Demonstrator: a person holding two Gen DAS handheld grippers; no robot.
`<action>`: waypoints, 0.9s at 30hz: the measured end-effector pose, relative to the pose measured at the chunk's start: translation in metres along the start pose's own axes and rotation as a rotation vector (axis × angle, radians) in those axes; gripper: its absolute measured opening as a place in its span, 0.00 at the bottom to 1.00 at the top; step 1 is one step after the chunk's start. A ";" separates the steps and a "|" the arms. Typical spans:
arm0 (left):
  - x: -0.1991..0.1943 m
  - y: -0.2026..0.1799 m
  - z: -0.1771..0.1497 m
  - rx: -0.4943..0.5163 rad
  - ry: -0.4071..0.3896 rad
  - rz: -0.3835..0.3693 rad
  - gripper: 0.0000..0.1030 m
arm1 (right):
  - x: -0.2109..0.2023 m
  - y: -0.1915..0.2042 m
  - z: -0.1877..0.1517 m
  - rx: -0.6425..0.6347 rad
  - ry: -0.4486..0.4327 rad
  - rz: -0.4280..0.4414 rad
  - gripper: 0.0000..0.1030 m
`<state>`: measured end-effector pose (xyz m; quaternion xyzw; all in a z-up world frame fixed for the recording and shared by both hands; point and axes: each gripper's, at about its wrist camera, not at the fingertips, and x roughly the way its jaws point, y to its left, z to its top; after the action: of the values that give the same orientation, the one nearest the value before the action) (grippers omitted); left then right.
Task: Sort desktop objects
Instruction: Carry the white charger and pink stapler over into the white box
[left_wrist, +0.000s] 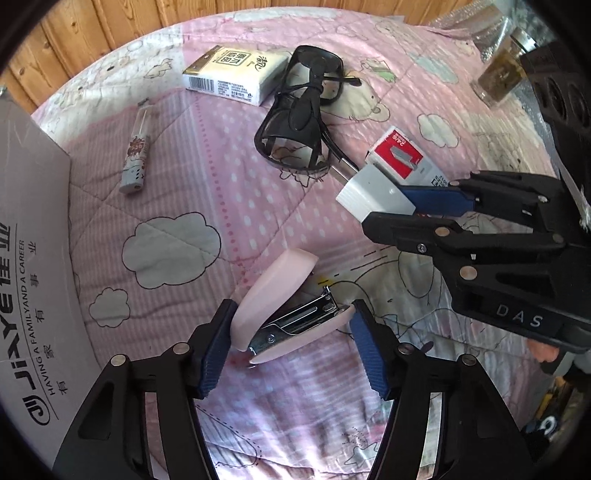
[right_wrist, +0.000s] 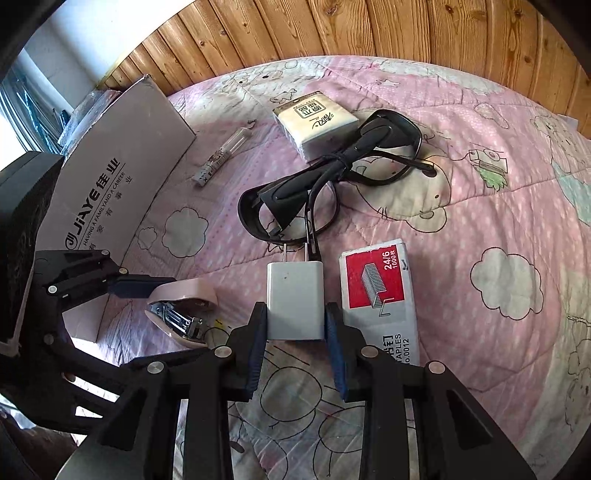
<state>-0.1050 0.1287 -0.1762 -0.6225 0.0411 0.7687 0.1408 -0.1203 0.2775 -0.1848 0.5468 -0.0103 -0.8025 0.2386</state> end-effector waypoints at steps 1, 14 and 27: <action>-0.001 -0.001 -0.001 -0.004 0.001 0.002 0.62 | -0.003 0.001 -0.002 0.005 -0.004 -0.002 0.31; -0.045 -0.010 -0.022 -0.096 -0.054 -0.044 0.62 | -0.039 0.010 -0.023 0.117 -0.019 0.070 0.31; -0.119 0.000 -0.056 -0.185 -0.203 -0.076 0.62 | -0.075 0.056 -0.027 0.041 -0.038 0.059 0.31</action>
<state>-0.0301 0.0952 -0.0732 -0.5529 -0.0683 0.8224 0.1152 -0.0539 0.2641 -0.1145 0.5358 -0.0474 -0.8050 0.2504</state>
